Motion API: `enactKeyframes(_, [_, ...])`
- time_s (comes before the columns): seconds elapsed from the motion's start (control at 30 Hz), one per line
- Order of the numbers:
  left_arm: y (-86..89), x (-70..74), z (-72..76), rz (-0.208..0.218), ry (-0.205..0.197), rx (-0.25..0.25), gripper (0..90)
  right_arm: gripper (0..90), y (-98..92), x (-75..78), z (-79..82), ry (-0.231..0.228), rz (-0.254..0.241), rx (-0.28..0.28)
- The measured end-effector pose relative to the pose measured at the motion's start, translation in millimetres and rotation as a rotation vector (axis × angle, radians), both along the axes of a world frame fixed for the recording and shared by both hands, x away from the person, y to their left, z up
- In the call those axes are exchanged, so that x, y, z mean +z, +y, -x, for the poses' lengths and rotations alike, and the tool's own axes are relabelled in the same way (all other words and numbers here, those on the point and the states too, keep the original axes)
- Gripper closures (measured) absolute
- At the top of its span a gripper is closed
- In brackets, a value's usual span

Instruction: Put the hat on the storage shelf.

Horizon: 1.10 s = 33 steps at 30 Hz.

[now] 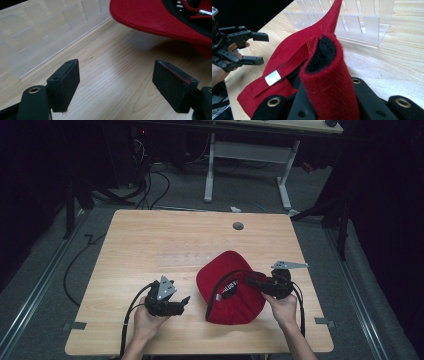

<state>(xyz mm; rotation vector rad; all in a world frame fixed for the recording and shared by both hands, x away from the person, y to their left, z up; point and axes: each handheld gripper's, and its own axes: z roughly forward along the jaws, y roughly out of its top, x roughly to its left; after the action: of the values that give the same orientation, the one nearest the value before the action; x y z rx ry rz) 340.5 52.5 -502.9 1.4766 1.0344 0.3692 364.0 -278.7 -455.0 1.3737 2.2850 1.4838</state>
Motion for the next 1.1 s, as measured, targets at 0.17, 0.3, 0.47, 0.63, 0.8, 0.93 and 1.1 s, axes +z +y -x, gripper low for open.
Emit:
enactKeyframes(0.17, [-9.5, -1.0, -0.2, -0.019, -0.023, -0.007, 21.4, 85.3, 3.6, 2.4, -3.0, 0.001, -0.014, 0.004])
enactKeyframes(0.3, [-15.3, -2.6, -0.2, -0.037, -0.027, -0.017, 20.8, 85.3, 8.3, 4.1, -5.9, 0.004, -0.023, 0.012])
enactKeyframes(0.47, [-22.4, -0.5, 1.0, -0.053, -0.053, -0.028, 20.0, 85.2, 12.6, 6.2, -8.6, 0.014, -0.032, 0.021])
enactKeyframes(0.63, [-27.0, 2.9, 3.4, -0.054, -0.083, -0.041, 20.1, 85.2, 16.4, 6.3, -10.2, 0.020, -0.021, 0.015])
enactKeyframes(0.8, [-30.7, 3.3, 4.3, -0.071, -0.093, -0.057, 20.1, 85.2, 18.4, 5.7, -11.4, 0.034, -0.018, 0.021])
enactKeyframes(0.93, [-32.9, 3.2, 6.0, -0.087, -0.112, -0.055, 20.1, 85.2, 20.9, 4.6, -13.1, 0.055, -0.010, 0.027])
enactKeyframes(1.1, [-34.9, 2.5, 6.6, -0.100, -0.122, -0.061, 20.9, 85.1, 24.4, 3.7, -13.9, 0.074, 0.000, 0.032])
